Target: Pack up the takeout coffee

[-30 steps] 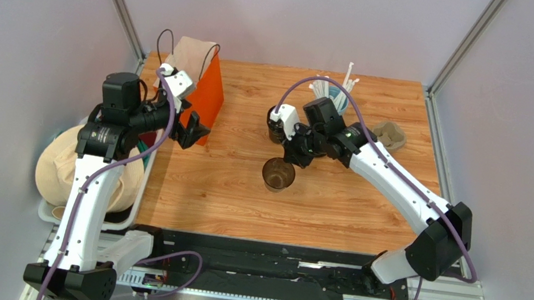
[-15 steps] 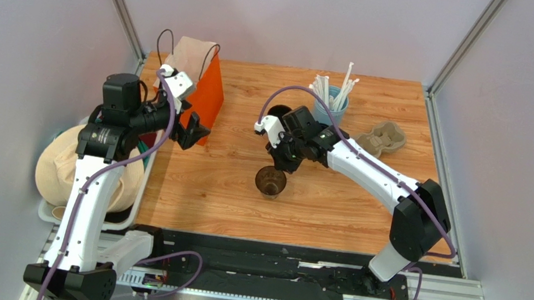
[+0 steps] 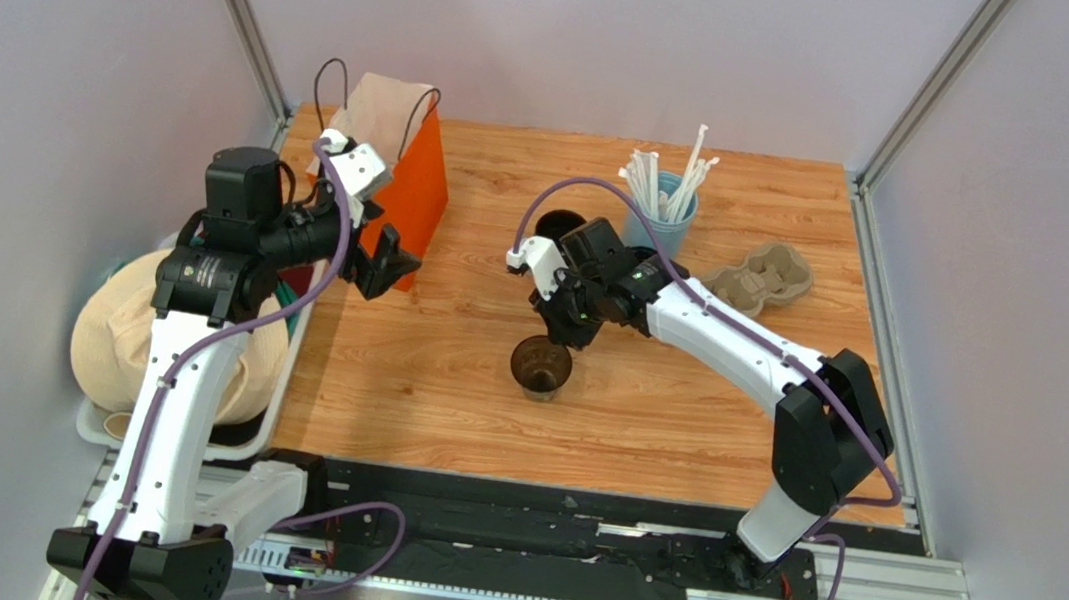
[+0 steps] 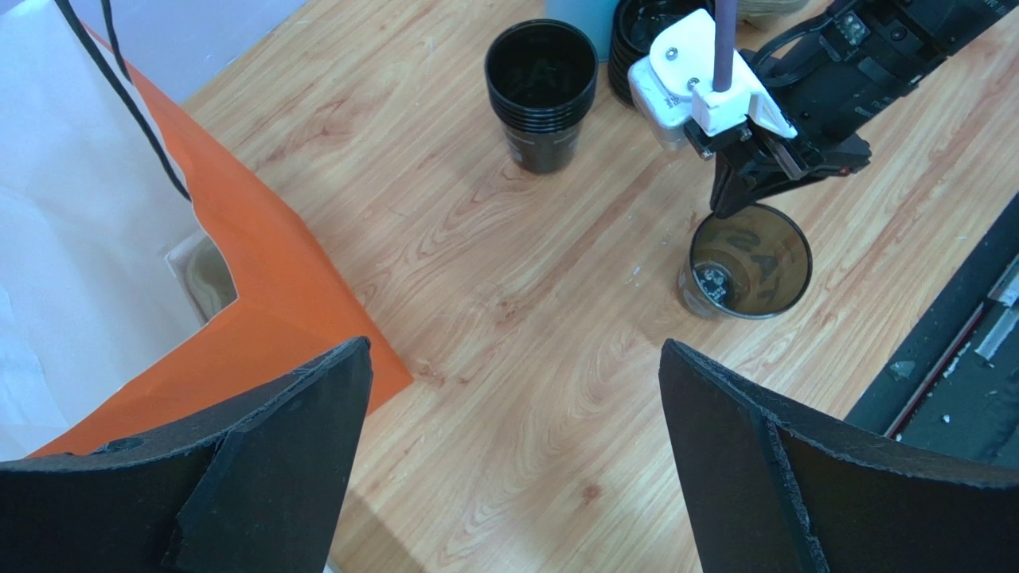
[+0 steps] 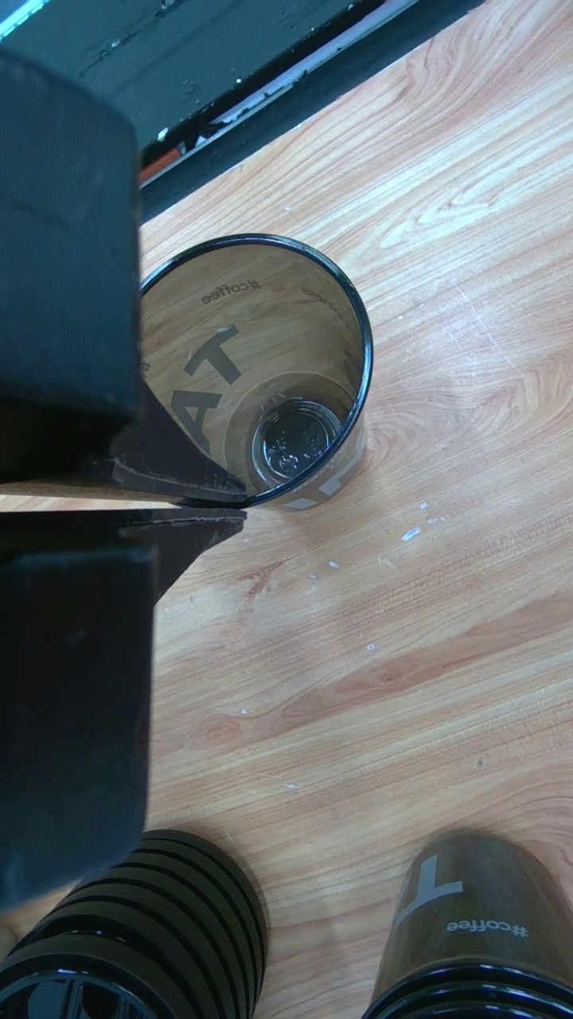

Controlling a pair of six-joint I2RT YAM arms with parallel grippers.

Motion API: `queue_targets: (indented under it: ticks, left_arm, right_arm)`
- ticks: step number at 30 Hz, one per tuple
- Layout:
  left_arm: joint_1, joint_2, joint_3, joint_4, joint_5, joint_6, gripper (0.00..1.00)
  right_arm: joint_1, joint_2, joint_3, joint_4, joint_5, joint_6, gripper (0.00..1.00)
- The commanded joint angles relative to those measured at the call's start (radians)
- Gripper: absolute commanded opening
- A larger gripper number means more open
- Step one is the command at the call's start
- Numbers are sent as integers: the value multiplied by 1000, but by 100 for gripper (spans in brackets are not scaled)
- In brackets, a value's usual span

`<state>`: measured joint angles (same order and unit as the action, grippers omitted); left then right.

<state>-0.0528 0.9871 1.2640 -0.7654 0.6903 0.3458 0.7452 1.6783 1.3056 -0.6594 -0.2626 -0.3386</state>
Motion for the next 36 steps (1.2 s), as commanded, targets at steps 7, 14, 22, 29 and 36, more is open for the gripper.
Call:
queue_targets:
  ticks: [7,14,22,29,36]
  left_arm:
    - [-1,-19,2,29,14,-10,99]
    - [-1,-11,3,31,15,-8,99]
    - [-1,-8,6,29,18,-11,99]
    - [-1,-4,5,29,20,-11,99]
    - [-1,-1,5,31,20,-11,99]
  right_arm:
    - [6,-8,-3,41,3,4,27]
    - [5,-52,14,26,32,-11,45]
    - [-15,-163,86,-29,109,-51,76]
    - [-122,-195,164,-77,135,-57,89]
    - [-233,-184,222,-89,132,-17,89]
